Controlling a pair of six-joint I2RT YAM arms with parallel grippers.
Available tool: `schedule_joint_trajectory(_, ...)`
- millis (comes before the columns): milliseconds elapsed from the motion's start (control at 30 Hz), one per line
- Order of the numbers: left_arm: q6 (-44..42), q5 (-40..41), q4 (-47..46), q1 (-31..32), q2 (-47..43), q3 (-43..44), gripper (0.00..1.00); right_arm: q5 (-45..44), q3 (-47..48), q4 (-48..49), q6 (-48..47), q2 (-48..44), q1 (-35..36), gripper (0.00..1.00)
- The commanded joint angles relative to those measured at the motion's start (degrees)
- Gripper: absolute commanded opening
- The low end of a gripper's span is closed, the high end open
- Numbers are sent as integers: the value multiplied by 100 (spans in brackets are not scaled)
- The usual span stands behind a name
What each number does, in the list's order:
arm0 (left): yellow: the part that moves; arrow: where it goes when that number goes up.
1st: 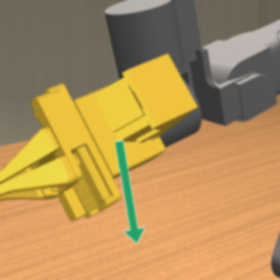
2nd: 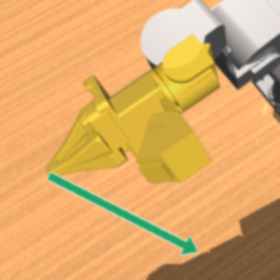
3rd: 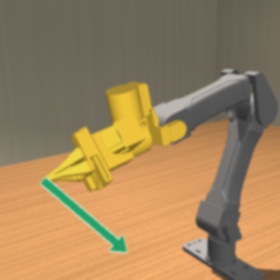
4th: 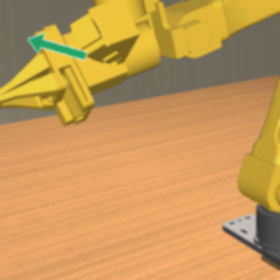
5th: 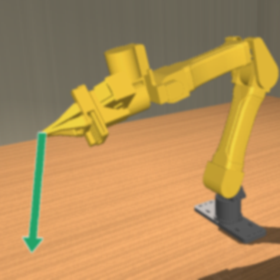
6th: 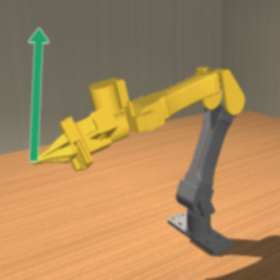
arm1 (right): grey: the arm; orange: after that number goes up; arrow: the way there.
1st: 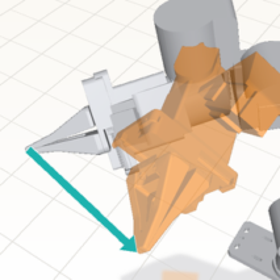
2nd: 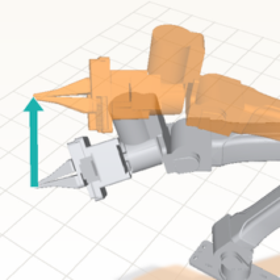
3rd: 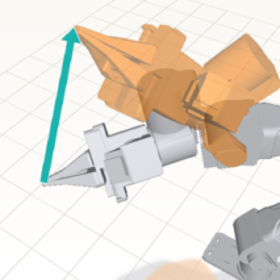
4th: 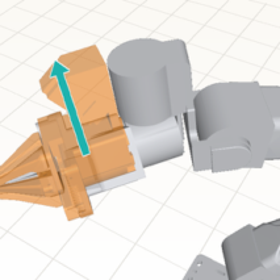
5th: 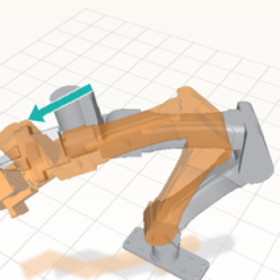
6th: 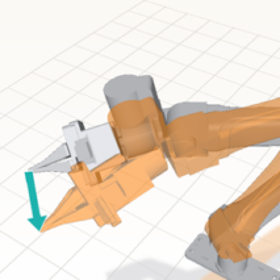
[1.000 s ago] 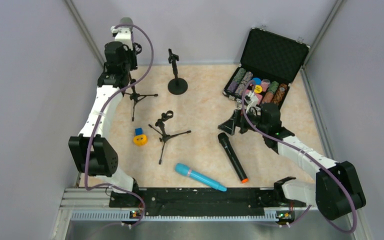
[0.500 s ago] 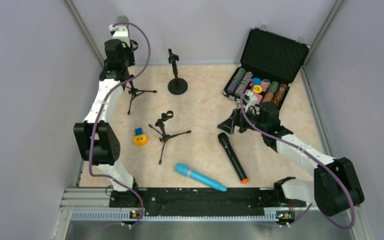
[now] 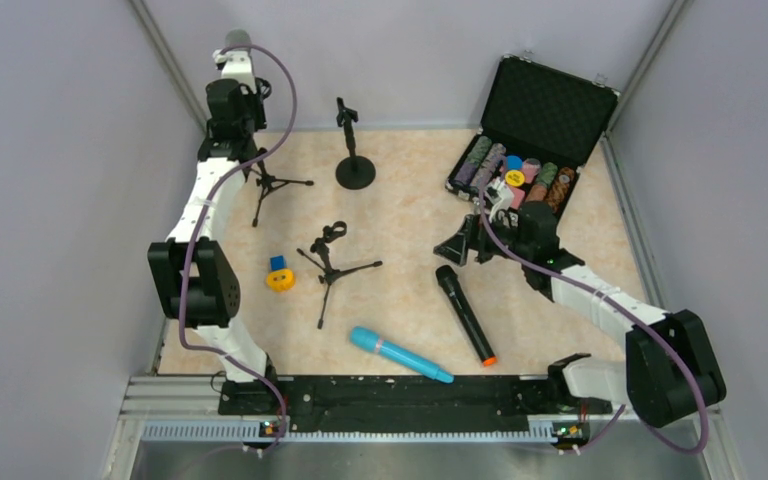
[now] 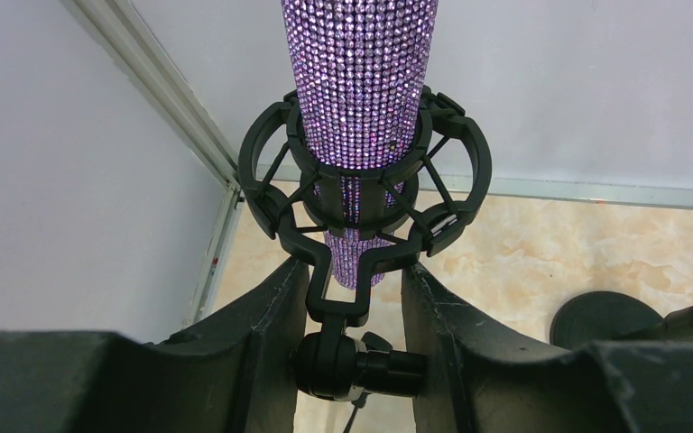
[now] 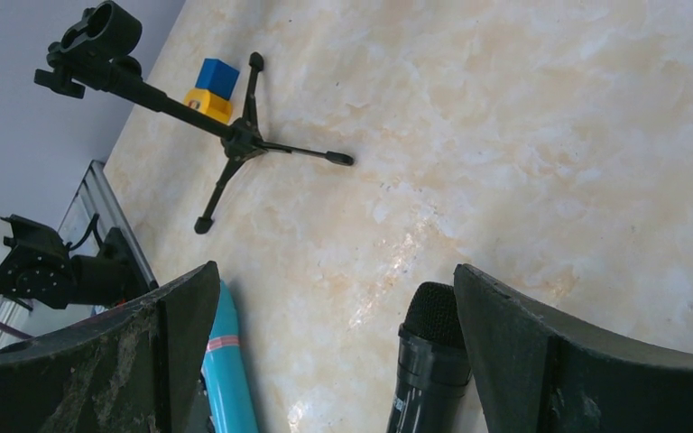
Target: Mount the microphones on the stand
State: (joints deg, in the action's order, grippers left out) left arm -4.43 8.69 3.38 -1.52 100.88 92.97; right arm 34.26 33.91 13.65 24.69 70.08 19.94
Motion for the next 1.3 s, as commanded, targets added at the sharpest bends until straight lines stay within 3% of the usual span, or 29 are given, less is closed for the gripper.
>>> schedule_joint_trajectory(0,20,162,-926,-46,-327,-53,0,2,311,171,-1,23,-39,99)
schedule_joint_trajectory(167,131,282,-1090,-53,-536,-266,0,9,310,211,39,73,-36,99)
schedule_joint_trajectory(700,389,618,-592,-68,-291,218,1,63,336,220,149,125,-35,99)
schedule_joint_trajectory(900,335,552,-649,-75,-380,187,41,79,340,230,178,124,-38,99)
schedule_joint_trajectory(1167,250,548,-628,-69,-378,187,68,89,321,210,186,72,-38,99)
schedule_joint_trajectory(1267,232,587,-628,-68,-397,187,71,76,312,183,179,27,-39,99)
